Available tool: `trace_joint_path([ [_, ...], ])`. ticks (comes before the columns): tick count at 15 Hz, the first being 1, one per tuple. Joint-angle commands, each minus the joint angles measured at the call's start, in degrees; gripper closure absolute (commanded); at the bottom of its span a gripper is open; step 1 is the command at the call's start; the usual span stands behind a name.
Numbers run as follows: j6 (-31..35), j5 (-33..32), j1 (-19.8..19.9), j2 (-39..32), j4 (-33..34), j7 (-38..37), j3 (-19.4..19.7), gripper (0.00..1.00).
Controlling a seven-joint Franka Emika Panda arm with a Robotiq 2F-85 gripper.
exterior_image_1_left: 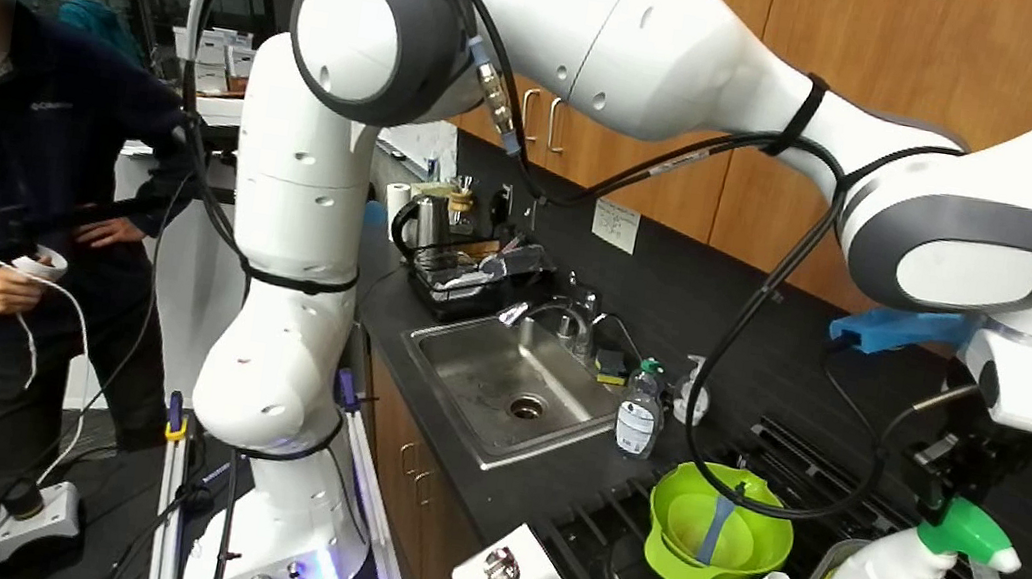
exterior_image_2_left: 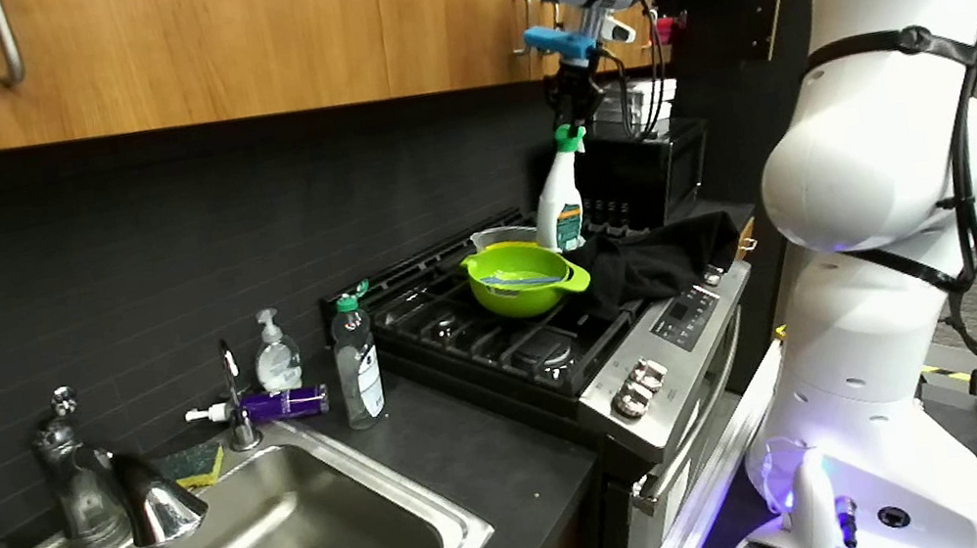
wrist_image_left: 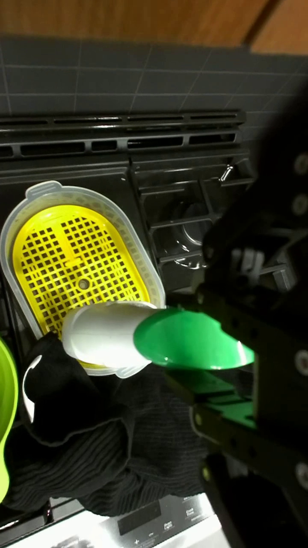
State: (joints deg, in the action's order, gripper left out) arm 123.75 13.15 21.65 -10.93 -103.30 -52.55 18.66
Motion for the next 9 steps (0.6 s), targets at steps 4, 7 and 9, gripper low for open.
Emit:
trace_joint_path([
  [4, -0.7, 1.9, -0.1, -1.9, 3.3, 0.0, 0.8, 0.86],
  [7, -0.8, 1.7, -0.3, -2.7, 3.7, -0.3, 0.7, 0.86],
  [9, -1.0, 1.7, -0.4, -3.0, 3.7, -0.3, 0.7, 0.86],
])
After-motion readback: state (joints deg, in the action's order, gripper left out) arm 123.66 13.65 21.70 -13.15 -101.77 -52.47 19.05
